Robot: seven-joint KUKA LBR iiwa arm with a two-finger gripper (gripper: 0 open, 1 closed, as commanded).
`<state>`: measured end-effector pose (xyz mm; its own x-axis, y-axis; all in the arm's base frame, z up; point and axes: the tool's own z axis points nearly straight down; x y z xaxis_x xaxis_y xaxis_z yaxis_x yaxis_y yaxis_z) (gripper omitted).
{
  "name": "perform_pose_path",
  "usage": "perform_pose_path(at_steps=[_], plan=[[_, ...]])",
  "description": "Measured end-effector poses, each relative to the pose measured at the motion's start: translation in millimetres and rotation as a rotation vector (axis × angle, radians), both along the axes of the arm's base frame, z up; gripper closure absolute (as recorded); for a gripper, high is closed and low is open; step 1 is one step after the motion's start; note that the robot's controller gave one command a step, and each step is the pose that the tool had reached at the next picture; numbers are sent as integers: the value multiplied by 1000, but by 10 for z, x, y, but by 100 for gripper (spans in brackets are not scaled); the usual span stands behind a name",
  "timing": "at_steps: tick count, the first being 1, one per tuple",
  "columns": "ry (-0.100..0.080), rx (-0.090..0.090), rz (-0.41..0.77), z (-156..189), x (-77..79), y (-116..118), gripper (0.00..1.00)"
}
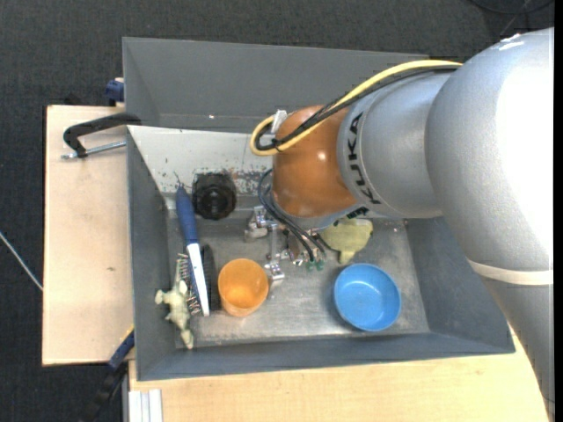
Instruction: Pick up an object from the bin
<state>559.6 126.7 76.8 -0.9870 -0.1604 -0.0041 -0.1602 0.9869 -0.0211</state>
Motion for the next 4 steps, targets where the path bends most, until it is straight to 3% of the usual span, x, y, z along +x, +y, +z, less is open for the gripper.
perform_pose_path(at_steps=[4], plan=[[-1,-2,-77,-4,-9,9,0]])
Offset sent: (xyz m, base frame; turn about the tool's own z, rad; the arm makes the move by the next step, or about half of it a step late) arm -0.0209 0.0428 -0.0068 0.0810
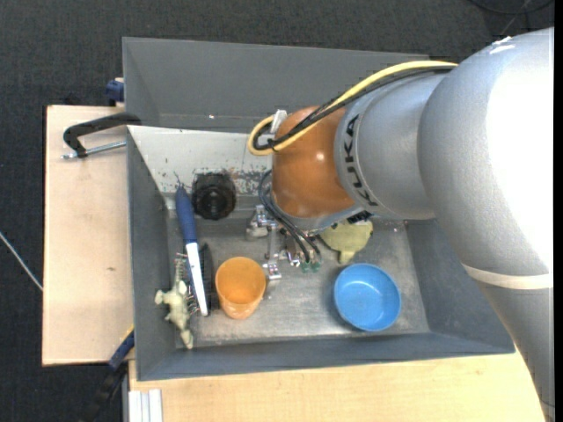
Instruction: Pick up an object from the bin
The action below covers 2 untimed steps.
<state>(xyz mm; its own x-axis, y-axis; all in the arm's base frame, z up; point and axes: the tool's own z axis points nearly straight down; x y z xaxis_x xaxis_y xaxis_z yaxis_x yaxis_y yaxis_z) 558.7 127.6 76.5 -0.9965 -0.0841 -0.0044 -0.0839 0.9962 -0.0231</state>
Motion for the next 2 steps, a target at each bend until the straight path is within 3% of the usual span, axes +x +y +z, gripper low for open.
perform_pose_path(at_steps=[1,2], plan=[[4,0,-16,-7,-11,-2,0],[5,21,428,105,-96,623,0]])
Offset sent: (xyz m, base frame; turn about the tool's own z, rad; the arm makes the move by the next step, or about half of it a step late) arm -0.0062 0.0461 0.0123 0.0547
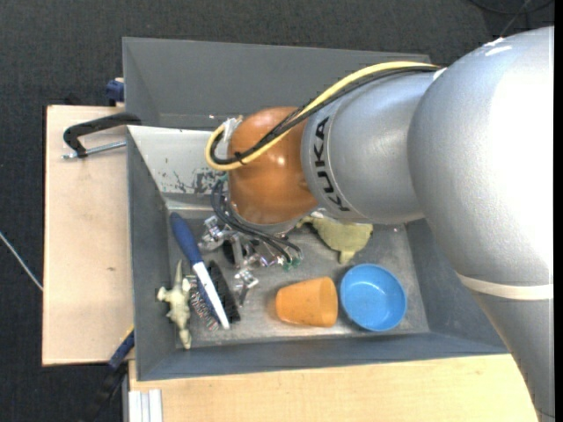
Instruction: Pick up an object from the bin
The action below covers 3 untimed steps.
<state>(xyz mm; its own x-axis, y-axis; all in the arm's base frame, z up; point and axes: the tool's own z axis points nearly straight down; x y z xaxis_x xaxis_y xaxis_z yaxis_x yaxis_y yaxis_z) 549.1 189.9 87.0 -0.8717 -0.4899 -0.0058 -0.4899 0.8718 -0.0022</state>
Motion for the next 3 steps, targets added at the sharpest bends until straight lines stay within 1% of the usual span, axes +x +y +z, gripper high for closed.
perform_pose_path(at_steps=[1,2,3], plan=[[-2,-2,212,53,348,-670,0],[5,-1,267,-82,343,-764,0],[4,0,268,-74,346,-761,100]])
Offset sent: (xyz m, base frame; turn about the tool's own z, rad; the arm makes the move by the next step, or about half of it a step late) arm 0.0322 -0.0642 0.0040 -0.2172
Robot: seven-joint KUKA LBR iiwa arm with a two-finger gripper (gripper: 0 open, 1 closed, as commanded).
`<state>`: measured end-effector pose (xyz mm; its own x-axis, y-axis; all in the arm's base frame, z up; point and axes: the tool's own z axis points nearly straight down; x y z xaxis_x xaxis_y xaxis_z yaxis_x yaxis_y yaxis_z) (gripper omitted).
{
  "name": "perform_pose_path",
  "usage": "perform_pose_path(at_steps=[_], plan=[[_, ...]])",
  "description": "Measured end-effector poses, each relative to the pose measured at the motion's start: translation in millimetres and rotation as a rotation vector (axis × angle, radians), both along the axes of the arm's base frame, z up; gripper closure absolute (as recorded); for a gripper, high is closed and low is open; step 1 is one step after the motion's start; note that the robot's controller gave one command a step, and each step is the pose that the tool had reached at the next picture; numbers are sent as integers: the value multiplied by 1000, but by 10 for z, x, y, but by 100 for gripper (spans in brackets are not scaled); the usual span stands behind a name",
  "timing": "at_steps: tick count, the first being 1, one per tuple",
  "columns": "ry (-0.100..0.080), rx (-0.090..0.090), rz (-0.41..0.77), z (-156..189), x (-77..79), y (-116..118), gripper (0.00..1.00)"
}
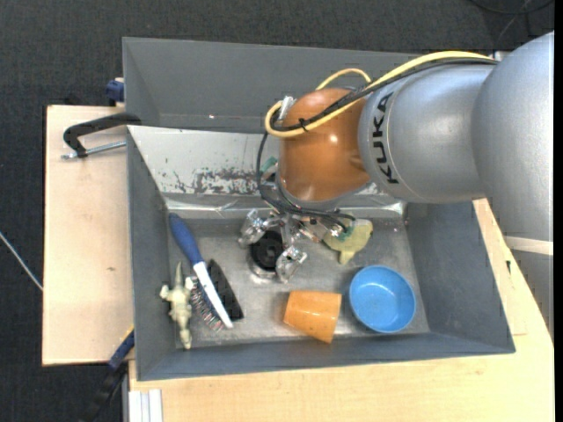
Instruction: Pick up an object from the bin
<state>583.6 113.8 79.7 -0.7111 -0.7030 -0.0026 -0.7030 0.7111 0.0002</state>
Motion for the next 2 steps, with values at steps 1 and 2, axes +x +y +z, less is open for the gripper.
perform_pose_path(at_steps=[1,2], plan=[[-10,2,-20,1008,-124,2,100],[-8,2,-32,1299,-166,-5,100]])
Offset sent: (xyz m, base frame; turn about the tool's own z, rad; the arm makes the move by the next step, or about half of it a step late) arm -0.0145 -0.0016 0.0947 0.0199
